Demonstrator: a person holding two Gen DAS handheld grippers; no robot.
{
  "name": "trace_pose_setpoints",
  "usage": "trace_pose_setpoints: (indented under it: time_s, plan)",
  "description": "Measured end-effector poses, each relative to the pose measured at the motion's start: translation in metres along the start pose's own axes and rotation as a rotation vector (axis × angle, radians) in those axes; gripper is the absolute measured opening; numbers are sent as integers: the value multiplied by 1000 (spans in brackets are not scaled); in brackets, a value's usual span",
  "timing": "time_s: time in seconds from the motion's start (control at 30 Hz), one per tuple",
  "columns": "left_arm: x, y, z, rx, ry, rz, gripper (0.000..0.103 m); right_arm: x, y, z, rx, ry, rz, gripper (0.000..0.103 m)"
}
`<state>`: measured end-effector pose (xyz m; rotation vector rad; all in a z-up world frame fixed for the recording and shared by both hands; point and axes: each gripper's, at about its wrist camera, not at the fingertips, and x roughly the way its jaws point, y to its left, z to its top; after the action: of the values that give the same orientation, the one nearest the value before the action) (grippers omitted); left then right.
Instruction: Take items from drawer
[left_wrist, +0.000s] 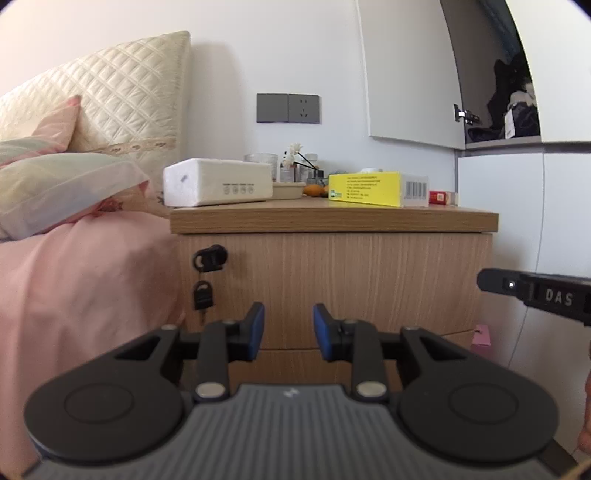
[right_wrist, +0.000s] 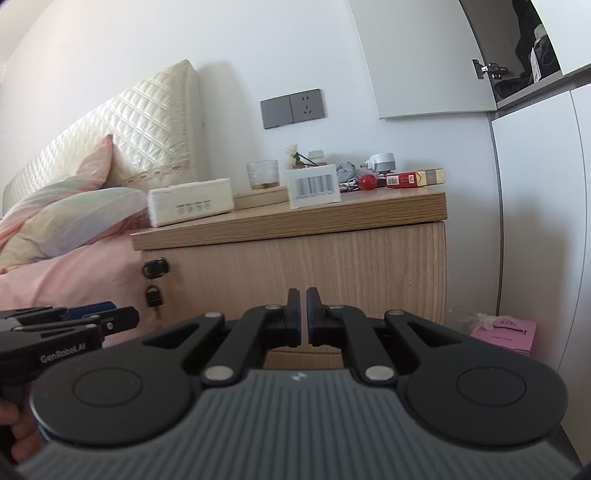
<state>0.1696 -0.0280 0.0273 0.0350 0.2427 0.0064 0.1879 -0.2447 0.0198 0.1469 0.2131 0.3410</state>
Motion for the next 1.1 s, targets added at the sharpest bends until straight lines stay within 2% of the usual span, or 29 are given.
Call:
trace_pose_setpoints:
  time_s: [0.23,0.47,0.83,1.1]
  plan:
    - [-59,0,6,-9,-3,13,32,-47,20,6,7,43,-15,6]
    - [-113,-2,11,-29,-56,17,32,-92,33,11,-1,46,-45,6]
    - [-163,-16,12,-11,-71,-32,32,-148,51,15,-19,5,-56,6]
    - [-193,-20,7,-13,-60,-31,32,-172,60,15,-21,-5,-48,6]
